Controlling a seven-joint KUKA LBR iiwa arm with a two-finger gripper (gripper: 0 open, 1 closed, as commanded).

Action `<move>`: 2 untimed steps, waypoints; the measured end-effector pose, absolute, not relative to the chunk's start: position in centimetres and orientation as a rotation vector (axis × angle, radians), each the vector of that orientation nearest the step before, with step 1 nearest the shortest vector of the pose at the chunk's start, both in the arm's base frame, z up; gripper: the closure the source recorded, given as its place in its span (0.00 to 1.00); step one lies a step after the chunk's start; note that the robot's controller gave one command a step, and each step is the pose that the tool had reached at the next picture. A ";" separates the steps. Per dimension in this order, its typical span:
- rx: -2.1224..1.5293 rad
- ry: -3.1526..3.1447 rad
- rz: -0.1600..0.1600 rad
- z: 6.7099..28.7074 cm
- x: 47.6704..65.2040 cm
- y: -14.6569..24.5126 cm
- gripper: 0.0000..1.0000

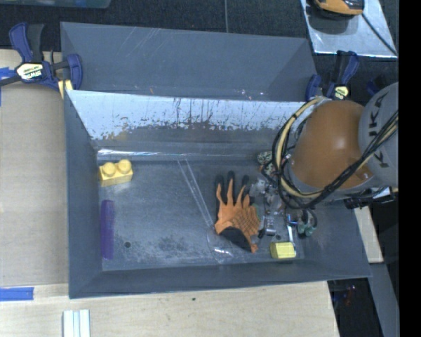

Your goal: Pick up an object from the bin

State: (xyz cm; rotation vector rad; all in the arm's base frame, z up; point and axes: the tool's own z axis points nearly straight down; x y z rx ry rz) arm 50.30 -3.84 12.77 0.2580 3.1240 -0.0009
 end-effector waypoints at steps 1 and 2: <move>0.586 3.071 0.002 7.4 51.0 -4.9 0.00; 0.491 3.080 0.000 7.3 51.5 -5.0 1.00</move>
Offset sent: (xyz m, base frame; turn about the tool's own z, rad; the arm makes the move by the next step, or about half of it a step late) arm 0.0085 -0.0101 -0.0577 0.1512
